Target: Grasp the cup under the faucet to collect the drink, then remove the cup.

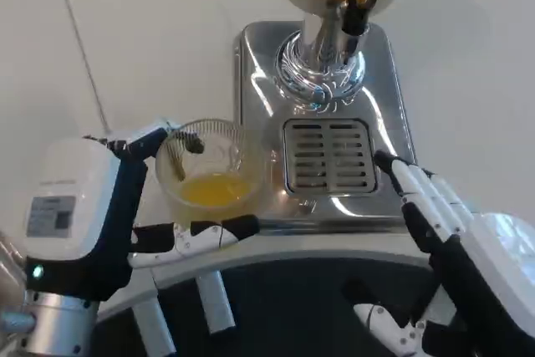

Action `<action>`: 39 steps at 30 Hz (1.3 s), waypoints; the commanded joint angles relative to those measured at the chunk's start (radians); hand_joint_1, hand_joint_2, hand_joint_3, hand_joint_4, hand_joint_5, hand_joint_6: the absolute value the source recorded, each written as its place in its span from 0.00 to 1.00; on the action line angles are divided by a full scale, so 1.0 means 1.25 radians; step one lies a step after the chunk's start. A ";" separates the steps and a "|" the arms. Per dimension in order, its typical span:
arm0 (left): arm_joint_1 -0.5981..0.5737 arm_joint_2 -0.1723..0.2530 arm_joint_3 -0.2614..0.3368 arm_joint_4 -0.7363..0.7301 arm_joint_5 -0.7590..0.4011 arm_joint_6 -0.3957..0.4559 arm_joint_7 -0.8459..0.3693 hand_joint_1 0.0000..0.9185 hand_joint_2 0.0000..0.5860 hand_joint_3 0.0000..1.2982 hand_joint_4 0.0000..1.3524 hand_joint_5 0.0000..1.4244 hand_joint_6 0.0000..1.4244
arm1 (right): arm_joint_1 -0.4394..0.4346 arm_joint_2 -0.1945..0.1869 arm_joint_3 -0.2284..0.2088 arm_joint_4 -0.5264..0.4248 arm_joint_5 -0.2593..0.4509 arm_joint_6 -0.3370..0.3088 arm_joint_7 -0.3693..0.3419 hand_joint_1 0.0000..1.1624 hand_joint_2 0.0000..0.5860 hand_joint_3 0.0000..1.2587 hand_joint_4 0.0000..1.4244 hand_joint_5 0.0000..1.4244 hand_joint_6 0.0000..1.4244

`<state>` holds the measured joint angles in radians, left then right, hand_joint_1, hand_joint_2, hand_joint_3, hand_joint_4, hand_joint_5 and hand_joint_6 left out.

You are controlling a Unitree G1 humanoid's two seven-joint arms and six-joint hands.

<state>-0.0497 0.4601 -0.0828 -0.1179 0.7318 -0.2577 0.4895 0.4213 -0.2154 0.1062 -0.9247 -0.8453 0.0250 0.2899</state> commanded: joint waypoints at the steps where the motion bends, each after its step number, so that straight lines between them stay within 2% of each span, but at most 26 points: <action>1: 0.047 -0.005 0.032 -0.068 -0.021 -0.034 -0.013 0.77 0.00 0.88 0.90 1.00 1.00 | 0.022 -0.037 -0.017 -0.009 -0.042 -0.043 0.004 0.36 0.71 0.00 0.00 0.00 0.00; 7: 0.113 -0.014 0.059 -0.132 -0.021 -0.059 -0.027 0.77 0.00 0.88 0.90 1.00 1.00 | 0.071 -0.072 -0.040 -0.006 -0.104 -0.132 -0.044 0.28 0.76 0.00 0.00 0.00 0.00; 9: 0.137 -0.014 0.068 -0.152 -0.024 -0.069 -0.033 0.77 0.00 0.88 0.90 1.00 1.00 | 0.099 -0.075 -0.047 0.000 -0.126 -0.171 -0.084 0.25 0.80 0.00 0.00 0.00 0.00; 12: 0.178 -0.015 0.082 -0.185 -0.023 -0.089 -0.038 0.77 0.00 0.87 0.90 1.00 1.00 | 0.131 -0.076 -0.053 0.012 -0.148 -0.216 -0.134 0.24 0.80 0.00 0.00 0.00 0.00; 16: 0.228 -0.027 0.104 -0.217 -0.021 -0.116 -0.032 0.76 0.00 0.87 0.90 1.00 1.00 | 0.149 -0.072 -0.055 0.027 -0.166 -0.251 -0.168 0.21 0.82 0.00 0.00 0.00 0.00; 20: 0.278 -0.040 0.124 -0.238 -0.015 -0.140 -0.031 0.76 0.00 0.87 0.90 1.00 1.00 | 0.153 -0.066 -0.050 0.039 -0.177 -0.271 -0.189 0.21 0.82 0.00 0.00 0.00 0.00; 29: 0.359 -0.056 0.160 -0.286 -0.022 -0.205 -0.042 0.76 0.00 0.87 0.90 1.00 1.00 | 0.153 -0.049 -0.038 0.038 -0.179 -0.286 -0.183 0.18 0.83 0.00 0.00 0.00 0.00; 35: 0.382 -0.076 0.171 -0.299 -0.024 -0.239 -0.042 0.76 0.00 0.87 0.90 1.00 1.00 | 0.147 -0.032 -0.025 0.018 -0.183 -0.275 -0.151 0.18 0.84 0.00 0.00 0.00 0.00; 39: 0.386 -0.076 0.185 -0.302 -0.017 -0.271 -0.044 0.76 0.00 0.87 0.90 1.00 1.00 | 0.141 -0.017 -0.017 0.010 -0.180 -0.271 -0.132 0.18 0.83 0.00 0.00 0.00 0.00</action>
<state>0.4273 0.3701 0.1364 -0.4635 0.7162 -0.5483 0.4337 0.5944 -0.2451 0.0811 -0.8992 -1.0725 -0.3209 0.1065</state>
